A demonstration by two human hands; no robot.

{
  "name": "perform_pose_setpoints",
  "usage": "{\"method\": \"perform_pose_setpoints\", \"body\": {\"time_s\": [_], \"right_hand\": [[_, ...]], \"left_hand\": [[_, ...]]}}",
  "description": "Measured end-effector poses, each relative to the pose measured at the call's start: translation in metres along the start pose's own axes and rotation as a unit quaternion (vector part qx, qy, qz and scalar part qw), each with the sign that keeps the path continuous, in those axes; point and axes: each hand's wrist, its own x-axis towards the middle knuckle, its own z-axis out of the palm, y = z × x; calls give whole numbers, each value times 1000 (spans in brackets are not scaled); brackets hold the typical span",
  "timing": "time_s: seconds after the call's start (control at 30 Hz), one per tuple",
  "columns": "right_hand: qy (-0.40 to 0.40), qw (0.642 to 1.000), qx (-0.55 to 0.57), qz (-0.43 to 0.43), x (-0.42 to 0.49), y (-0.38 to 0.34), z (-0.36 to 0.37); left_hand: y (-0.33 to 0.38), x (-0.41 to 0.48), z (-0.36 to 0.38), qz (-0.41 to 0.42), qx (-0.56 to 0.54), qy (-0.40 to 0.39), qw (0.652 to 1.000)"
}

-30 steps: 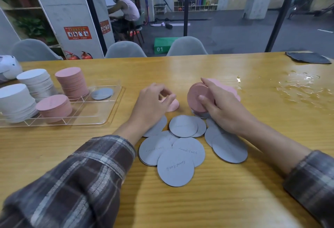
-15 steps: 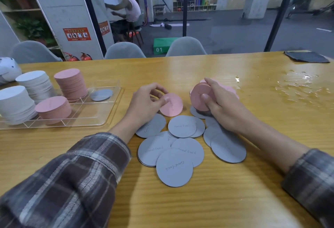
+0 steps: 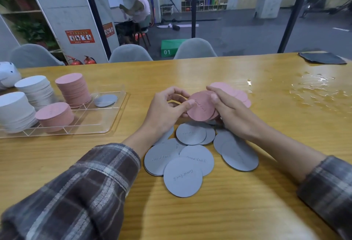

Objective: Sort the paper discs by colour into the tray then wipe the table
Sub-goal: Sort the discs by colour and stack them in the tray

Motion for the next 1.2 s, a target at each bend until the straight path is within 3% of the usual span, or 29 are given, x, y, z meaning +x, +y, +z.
{"method": "perform_pose_setpoints", "body": {"time_s": [0.27, 0.5, 0.8, 1.2], "right_hand": [[-19, 993, -112, -33, -1, -4, -1], [-27, 975, -219, -40, -1, 1, -8], [-20, 984, -176, -27, 2, 12, -19], [61, 986, -148, 47, -9, 54, -81]], "left_hand": [[2, -2, 4, 6, 7, 0, 1000], [-2, -2, 0, 43, 146, -4, 988], [2, -1, 16, 101, 270, -124, 950], [0, 57, 54, 20, 387, -111, 915]]}}
